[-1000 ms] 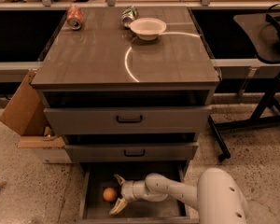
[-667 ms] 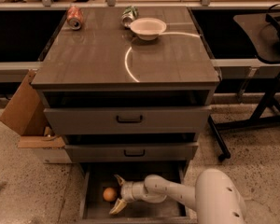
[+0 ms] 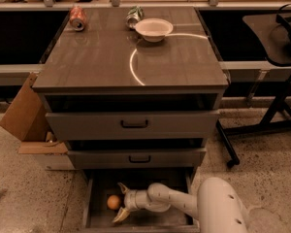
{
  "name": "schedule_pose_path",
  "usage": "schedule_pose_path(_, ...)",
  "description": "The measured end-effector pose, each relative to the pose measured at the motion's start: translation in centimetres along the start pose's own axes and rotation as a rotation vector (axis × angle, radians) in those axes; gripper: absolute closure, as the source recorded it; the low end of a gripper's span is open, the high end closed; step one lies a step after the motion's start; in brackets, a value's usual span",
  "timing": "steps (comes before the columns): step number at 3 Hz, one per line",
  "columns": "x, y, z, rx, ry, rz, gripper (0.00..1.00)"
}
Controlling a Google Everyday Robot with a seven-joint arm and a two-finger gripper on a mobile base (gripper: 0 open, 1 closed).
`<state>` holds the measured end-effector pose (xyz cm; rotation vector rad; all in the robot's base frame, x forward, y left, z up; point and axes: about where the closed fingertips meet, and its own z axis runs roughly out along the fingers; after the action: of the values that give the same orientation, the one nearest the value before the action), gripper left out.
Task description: Pick orange from bottom drawer and place on counter
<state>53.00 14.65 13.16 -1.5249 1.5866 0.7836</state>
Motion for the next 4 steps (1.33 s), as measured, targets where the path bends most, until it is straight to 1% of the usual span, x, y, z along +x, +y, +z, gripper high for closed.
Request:
schedule_pose_path(1,0.7,0.0,1.1,-0.015,0.003,0.007,0.21)
schedule_pose_path(2,1.0,0.1,1.7,-0.027,0.003,0.011,0.45)
schedule_pose_path(3,0.9,0.1,1.5,-0.029,0.004,0.004,0.68)
schedule_pose_path(4,-0.8,0.1,-0.6,-0.04,-0.049,-0.033,0.92)
